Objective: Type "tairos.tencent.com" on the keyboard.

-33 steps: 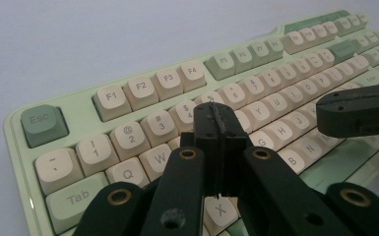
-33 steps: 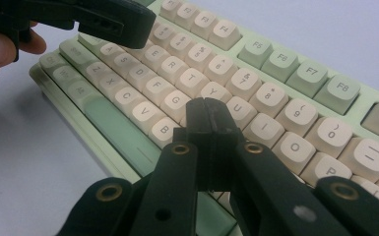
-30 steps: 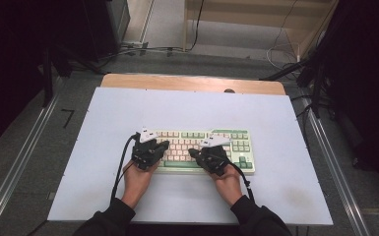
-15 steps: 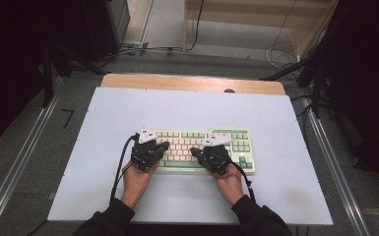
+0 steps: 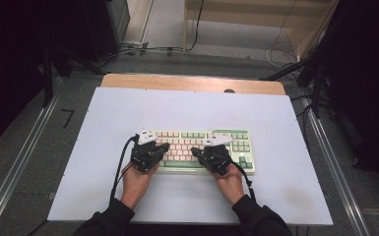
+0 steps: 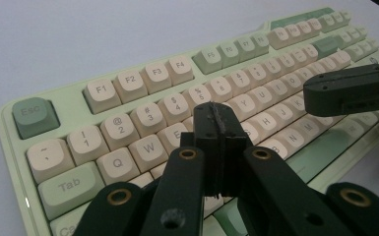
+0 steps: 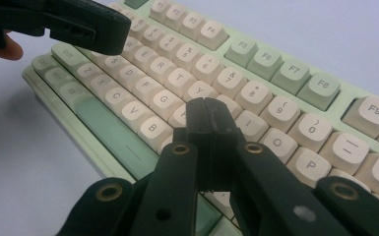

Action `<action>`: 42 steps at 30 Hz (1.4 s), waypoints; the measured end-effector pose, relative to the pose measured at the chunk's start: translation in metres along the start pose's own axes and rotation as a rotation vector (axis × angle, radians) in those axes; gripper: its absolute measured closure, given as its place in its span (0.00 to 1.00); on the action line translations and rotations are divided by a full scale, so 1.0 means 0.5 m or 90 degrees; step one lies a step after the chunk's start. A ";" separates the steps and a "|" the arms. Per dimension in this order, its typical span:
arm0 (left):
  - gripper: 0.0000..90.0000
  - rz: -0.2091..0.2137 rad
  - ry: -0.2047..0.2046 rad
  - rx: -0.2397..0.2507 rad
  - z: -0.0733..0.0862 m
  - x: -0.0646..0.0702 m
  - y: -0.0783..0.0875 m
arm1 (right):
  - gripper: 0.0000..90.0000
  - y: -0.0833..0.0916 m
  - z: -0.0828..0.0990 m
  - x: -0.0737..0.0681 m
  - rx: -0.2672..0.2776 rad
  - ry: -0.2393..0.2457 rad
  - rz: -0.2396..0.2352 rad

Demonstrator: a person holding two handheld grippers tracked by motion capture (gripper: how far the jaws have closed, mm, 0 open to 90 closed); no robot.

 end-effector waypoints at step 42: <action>1.00 0.019 -0.035 -0.057 0.033 0.026 -0.022 | 0.97 0.006 -0.001 0.008 0.005 -0.006 0.007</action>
Point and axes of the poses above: each handheld gripper's, and its own axes: y roughly backward along the jaws, z roughly out of its underside, x roughly to its right, the point moved 8 cm from there along -y, roughly forward along the jaws, and after that the axes turned 9 degrees about z, right-handed, at the moved point
